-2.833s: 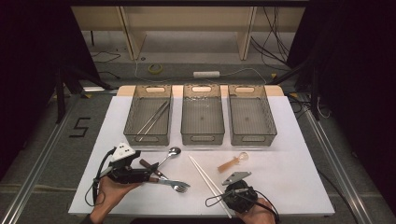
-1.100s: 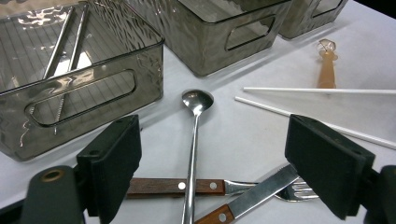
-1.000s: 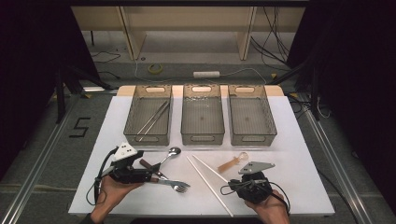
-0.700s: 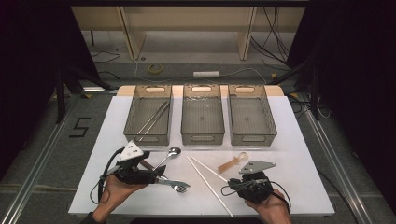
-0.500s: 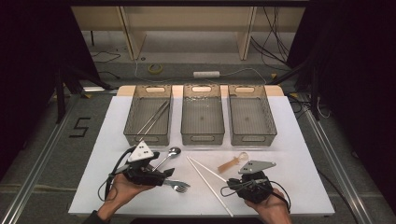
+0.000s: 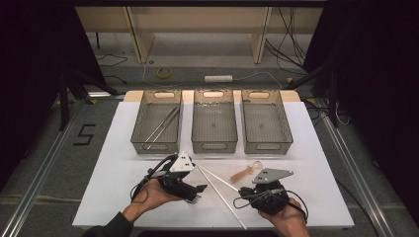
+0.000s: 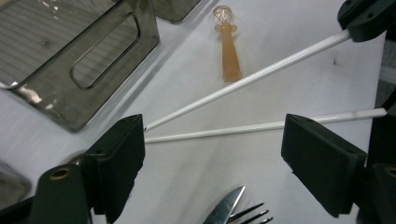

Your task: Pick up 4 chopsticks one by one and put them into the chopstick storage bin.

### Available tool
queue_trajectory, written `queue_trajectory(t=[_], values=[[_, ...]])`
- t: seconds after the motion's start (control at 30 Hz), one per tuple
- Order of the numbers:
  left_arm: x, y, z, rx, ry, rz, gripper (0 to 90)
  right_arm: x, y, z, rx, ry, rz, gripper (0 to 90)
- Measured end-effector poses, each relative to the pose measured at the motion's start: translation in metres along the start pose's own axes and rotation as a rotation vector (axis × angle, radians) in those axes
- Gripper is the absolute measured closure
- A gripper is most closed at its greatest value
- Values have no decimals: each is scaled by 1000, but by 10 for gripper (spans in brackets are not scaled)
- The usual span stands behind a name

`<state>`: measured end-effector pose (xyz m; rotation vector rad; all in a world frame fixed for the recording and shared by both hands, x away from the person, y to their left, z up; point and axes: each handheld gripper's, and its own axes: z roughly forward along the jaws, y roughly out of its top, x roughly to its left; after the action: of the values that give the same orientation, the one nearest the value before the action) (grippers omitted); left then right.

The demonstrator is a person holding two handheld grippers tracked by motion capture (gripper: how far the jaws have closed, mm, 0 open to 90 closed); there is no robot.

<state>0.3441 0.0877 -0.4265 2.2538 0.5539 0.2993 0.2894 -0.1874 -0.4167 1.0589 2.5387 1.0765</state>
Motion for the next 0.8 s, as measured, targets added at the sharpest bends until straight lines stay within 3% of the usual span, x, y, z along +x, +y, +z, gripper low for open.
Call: queue_trajectory(t=[0.1,0.27,0.43,0.67,0.8], values=[[-3,5,5,28,-27,42,212,3,2,-1,-9,13,-21,850],[-7,5,14,68,-13,90,214,9,5,-2,-8,32,-46,850],[-13,7,23,111,-31,162,247,17,9,-1,-8,56,-71,850],[-14,8,24,130,-61,189,366,25,12,1,-5,84,-98,850],[-17,7,24,140,-80,229,425,30,13,2,-3,96,-114,850]])
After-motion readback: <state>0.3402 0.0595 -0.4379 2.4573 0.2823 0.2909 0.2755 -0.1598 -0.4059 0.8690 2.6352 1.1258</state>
